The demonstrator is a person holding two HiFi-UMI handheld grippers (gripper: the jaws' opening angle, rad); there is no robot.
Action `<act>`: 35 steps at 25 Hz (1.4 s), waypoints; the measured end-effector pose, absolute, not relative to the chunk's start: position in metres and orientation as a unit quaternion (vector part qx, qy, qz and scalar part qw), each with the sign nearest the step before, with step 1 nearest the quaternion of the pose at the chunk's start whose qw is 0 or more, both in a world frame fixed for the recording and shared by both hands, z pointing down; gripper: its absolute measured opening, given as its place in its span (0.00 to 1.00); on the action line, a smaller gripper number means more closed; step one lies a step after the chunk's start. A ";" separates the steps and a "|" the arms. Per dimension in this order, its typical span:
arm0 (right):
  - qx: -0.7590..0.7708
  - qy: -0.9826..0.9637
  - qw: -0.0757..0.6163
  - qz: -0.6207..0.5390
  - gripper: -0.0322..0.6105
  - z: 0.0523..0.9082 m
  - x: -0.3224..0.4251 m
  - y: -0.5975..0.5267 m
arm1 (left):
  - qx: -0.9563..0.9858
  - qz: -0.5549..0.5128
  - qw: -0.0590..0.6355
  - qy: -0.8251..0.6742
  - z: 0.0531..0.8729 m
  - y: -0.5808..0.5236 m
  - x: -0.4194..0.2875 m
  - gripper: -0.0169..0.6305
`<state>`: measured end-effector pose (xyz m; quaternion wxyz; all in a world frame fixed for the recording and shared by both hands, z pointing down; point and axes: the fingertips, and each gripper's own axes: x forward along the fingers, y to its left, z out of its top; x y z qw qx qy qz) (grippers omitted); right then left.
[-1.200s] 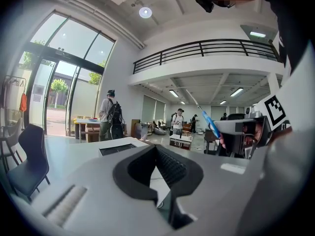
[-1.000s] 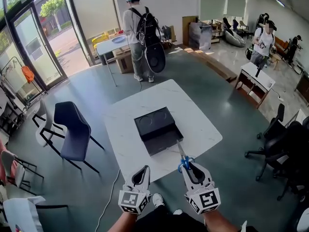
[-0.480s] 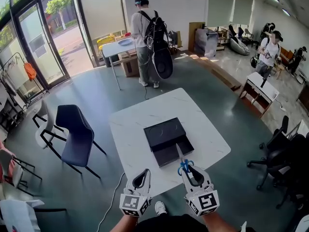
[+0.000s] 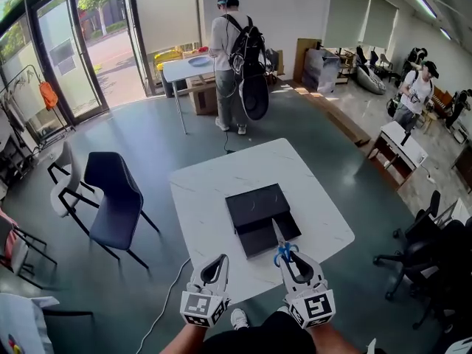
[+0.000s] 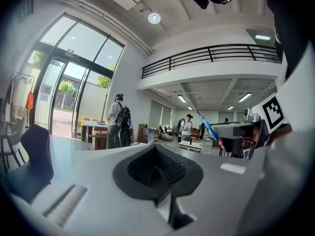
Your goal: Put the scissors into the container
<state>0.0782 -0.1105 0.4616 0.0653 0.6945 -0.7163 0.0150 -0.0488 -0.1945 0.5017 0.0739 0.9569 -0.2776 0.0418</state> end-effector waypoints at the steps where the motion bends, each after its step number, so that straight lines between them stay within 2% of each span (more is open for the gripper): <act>1: 0.692 -0.718 0.067 0.016 0.18 0.463 0.080 -0.113 | 0.956 0.044 0.075 -0.279 0.503 -0.196 -0.047 0.04; 7: 0.670 -0.738 0.085 0.018 0.18 0.476 0.093 -0.134 | 0.950 0.061 0.079 -0.297 0.514 -0.210 -0.036 0.04; 19: 0.559 -0.809 0.179 0.032 0.18 0.528 0.125 -0.178 | 0.924 0.074 0.096 -0.363 0.528 -0.238 -0.001 0.04; 35: 0.414 -0.861 0.292 0.052 0.18 0.612 0.136 -0.212 | 0.891 0.103 0.116 -0.427 0.557 -0.243 0.004 0.04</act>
